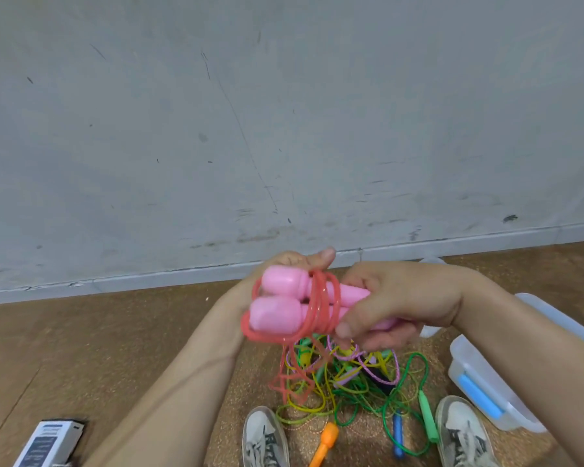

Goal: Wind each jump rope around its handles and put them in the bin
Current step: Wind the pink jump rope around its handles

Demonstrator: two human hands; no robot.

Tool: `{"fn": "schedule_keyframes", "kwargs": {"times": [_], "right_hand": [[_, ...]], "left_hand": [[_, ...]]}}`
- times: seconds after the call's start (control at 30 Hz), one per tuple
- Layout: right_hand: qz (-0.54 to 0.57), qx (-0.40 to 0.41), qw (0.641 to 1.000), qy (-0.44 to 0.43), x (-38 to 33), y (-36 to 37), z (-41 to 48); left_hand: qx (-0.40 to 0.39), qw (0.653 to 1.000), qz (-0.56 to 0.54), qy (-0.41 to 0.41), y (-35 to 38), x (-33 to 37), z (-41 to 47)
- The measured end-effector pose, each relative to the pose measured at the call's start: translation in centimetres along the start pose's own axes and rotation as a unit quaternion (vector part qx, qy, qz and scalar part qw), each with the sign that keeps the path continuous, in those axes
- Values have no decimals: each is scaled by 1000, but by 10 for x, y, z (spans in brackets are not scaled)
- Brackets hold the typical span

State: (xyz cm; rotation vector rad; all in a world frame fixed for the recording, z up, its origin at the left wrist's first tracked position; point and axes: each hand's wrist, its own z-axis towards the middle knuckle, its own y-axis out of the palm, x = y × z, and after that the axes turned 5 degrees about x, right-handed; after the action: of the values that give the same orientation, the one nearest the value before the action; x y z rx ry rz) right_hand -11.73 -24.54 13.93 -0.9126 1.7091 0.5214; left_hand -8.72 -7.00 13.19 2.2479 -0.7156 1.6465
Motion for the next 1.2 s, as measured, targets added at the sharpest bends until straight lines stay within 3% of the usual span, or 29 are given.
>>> {"fn": "schedule_keyframes", "kwargs": {"times": [0.17, 0.27, 0.43, 0.53, 0.63, 0.73, 0.87, 1.03, 1.1, 1.13, 1.2], "right_hand": [[102, 111, 986, -65, 8, -4, 9], [116, 167, 977, -69, 10, -1, 14], [195, 227, 952, -69, 3, 5, 18], [246, 202, 947, -44, -1, 8, 19], [248, 131, 959, -28, -5, 16, 19], [239, 176, 955, -3, -7, 12, 17], [230, 300, 926, 13, -1, 8, 18], [165, 356, 918, 60, 4, -11, 10], [124, 370, 919, 63, 5, -14, 9], [118, 375, 917, 61, 6, -14, 10], [114, 408, 904, 59, 9, -17, 13]], "left_hand": [[116, 979, 16, 165, 12, -8, 11], [143, 962, 46, 229, 15, 2, 4], [171, 964, 59, 195, 1, -6, 13], [157, 967, 62, 193, -2, -13, 13], [150, 957, 136, 206, 1, -13, 8], [169, 940, 215, 203, 1, -19, 16], [121, 892, 374, 222, 5, -22, 27], [127, 802, 491, 317, 1, -21, 15], [152, 781, 511, 325, 1, -19, 8], [161, 787, 507, 313, 0, -17, 7], [167, 832, 464, 255, 0, -15, 8]]}}
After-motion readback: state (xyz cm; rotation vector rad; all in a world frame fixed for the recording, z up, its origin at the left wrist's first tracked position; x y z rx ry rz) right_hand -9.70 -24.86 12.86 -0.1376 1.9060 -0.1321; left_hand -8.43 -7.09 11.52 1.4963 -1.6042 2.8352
